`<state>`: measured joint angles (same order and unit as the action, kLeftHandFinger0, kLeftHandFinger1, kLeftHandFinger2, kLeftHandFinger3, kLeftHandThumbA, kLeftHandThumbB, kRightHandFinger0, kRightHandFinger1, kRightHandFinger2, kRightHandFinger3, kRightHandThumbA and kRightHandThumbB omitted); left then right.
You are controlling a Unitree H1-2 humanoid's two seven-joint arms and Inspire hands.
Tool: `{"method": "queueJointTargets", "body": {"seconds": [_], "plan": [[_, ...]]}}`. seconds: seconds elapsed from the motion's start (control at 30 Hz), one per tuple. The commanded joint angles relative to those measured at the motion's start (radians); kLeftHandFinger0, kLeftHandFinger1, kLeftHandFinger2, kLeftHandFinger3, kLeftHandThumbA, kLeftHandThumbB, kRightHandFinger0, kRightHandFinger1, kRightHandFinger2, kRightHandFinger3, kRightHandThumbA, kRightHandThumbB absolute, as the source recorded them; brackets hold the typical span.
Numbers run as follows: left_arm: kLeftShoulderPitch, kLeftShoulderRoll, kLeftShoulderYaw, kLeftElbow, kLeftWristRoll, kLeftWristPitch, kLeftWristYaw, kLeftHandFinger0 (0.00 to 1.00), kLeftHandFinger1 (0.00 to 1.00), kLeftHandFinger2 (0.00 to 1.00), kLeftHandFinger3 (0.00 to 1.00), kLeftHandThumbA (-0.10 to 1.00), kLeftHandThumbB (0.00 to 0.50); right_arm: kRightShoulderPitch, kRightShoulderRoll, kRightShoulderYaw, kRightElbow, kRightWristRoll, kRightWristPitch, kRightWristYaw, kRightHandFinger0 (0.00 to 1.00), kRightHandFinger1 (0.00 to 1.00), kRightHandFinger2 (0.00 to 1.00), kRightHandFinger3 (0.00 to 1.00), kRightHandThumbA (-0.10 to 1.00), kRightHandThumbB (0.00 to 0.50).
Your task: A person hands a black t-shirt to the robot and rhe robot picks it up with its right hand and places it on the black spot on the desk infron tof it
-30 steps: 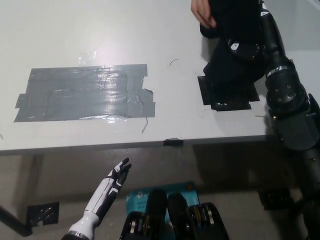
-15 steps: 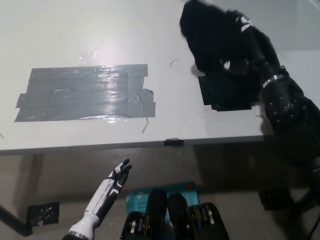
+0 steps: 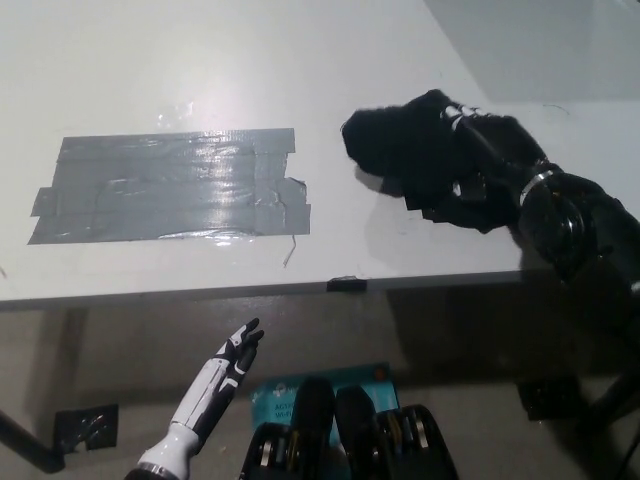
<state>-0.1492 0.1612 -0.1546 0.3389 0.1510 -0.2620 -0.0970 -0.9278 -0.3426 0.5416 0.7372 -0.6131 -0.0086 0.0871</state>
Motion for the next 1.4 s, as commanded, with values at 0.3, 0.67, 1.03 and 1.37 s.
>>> {"method": "queueJointTargets", "body": {"seconds": [0.3,0.67,1.03,1.37], "plan": [[-0.036,0.017,0.006,-0.007,-0.001,-0.024,-0.014,1.0,1.0,1.0,1.0,1.0,0.5,-0.091,-0.211,-0.091,-0.585,0.343,0.303,0.671,1.0,1.0,1.0,1.0,0.68,0.5],[-0.039,0.014,0.003,0.006,0.008,-0.041,-0.006,1.0,1.0,1.0,1.0,1.0,0.5,-0.059,-0.121,-0.5,-1.03,0.746,0.41,0.42,1.0,1.0,1.0,1.0,1.0,0.499],[-0.057,0.015,0.005,0.0,0.002,-0.029,-0.013,1.0,1.0,1.0,1.0,1.0,0.5,0.052,-0.102,-0.661,-1.236,0.828,0.464,0.335,1.0,1.0,1.0,1.0,1.0,0.493],[-0.055,0.009,0.008,0.012,0.007,-0.04,0.003,1.0,1.0,1.0,1.0,1.0,0.5,0.582,0.081,-0.533,-1.397,0.741,0.23,0.272,1.0,1.0,1.0,1.0,1.0,0.416]]}}
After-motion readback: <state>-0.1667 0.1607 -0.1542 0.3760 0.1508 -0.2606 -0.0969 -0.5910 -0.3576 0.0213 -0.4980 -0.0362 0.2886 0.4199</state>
